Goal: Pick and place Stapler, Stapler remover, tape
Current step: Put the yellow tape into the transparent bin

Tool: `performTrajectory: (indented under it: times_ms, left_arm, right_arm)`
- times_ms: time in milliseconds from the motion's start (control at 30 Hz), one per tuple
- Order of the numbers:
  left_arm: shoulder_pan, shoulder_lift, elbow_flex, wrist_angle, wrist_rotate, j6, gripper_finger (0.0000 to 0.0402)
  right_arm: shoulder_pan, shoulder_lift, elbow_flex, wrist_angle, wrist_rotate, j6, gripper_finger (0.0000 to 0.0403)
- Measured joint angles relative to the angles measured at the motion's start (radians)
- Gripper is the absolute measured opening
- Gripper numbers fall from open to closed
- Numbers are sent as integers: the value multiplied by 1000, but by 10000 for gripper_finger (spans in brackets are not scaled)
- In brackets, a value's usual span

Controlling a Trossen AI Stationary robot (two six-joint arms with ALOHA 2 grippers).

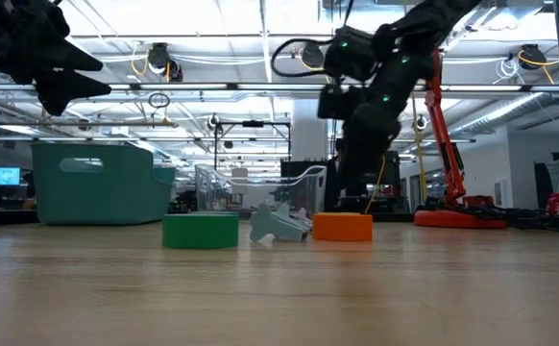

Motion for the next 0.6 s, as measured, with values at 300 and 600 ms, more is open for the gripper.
performTrajectory:
  times_ms: [300, 600]
  left_arm:
    - [0, 0, 0, -3, 2, -1, 216]
    - [0, 0, 0, -2, 1, 3, 216]
  right_arm:
    - [-22, 95, 124, -155, 50, -81, 199]
    - [-9, 97, 125, -153, -4, -79, 199]
